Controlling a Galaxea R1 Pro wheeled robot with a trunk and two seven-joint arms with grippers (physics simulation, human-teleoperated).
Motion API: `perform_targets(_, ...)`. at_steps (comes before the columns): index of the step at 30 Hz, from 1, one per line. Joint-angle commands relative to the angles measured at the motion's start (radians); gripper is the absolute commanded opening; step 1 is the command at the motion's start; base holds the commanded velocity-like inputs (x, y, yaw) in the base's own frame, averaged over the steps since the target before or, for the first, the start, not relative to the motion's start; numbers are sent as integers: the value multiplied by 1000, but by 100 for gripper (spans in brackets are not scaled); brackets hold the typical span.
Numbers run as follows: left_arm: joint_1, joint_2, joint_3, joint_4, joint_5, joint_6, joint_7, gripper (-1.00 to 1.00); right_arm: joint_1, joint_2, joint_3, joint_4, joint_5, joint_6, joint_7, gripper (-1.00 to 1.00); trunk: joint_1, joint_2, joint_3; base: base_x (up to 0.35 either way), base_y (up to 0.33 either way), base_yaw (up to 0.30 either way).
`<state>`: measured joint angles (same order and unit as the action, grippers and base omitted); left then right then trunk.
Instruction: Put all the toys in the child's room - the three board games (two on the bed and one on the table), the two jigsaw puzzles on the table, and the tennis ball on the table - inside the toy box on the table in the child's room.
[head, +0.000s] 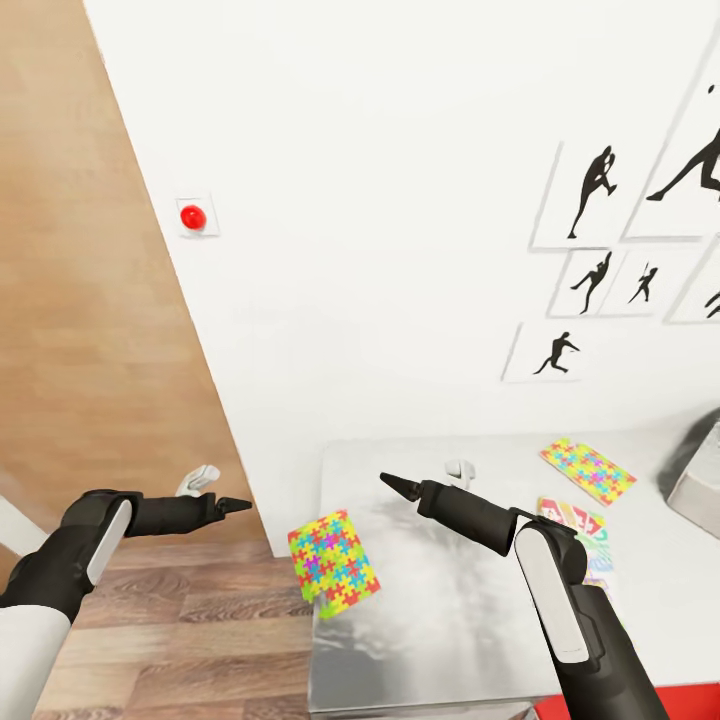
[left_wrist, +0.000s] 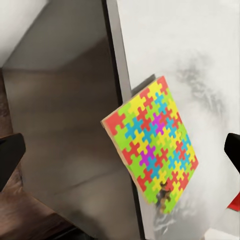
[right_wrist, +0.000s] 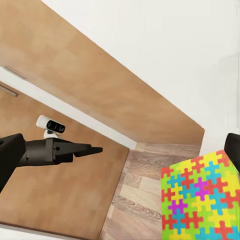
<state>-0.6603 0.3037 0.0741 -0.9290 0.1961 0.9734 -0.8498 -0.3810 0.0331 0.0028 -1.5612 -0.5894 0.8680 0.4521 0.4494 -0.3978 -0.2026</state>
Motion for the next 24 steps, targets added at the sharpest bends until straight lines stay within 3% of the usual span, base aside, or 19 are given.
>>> perform_targets(1, -1, 0, 1, 0, -1, 4, -4, 100, -1, 1, -1, 0, 2, 4, 3, 100, 1, -2, -2, 5, -180, 0)
perform_targets(9, -1, 0, 1, 1, -1, 4, -5, 100, -1, 1, -1, 0, -4, 7, 6, 100, 1, -2, -2, 2, -187, 0)
perform_targets(24, -1, 0, 2, 0, -1, 3, -6, 100, 0, 1, 1, -3, -10, 9, 41, 100, 1, -2, 4, 0, -15, 0)
